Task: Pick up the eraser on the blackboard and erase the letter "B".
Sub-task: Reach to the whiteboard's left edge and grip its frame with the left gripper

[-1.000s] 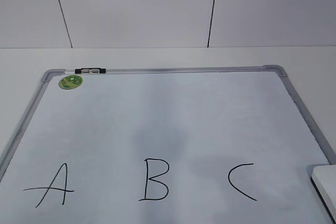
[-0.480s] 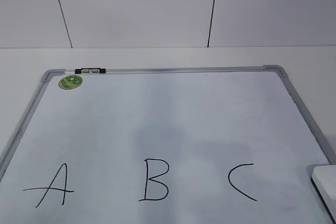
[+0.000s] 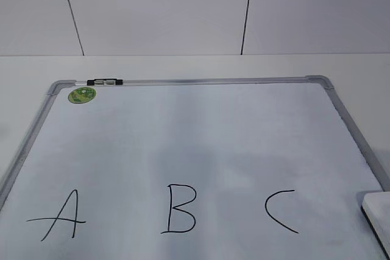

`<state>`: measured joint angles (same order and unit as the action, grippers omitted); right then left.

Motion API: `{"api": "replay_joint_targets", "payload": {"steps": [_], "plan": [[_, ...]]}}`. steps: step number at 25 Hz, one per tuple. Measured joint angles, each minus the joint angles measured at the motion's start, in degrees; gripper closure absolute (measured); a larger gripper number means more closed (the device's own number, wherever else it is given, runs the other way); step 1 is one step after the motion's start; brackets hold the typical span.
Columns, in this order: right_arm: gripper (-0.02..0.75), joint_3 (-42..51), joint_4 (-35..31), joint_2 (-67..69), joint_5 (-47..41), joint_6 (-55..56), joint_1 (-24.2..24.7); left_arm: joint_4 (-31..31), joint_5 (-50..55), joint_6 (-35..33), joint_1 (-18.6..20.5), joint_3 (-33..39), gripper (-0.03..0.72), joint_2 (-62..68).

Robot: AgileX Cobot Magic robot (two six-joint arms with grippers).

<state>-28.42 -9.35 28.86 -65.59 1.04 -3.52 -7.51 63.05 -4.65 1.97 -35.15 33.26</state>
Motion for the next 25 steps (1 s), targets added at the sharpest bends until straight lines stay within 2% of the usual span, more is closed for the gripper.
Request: {"api": "replay_joint_targets", "payload": {"steps": [11,17,25], "plan": [[0.253,-8.44,-1.08,11.75,-1.83,0.13,0.0,-0.33,2.55,0.1,0.0,-15.91,0.449,31.83],[0.253,-10.92,-1.08,17.59,-2.15,0.13,0.0,-0.33,0.53,-0.45,0.0,-23.96,0.449,44.65],[0.253,-10.94,-1.08,22.12,-2.15,0.13,0.0,-2.44,-2.99,-2.61,0.0,-28.76,0.449,58.65]]}}
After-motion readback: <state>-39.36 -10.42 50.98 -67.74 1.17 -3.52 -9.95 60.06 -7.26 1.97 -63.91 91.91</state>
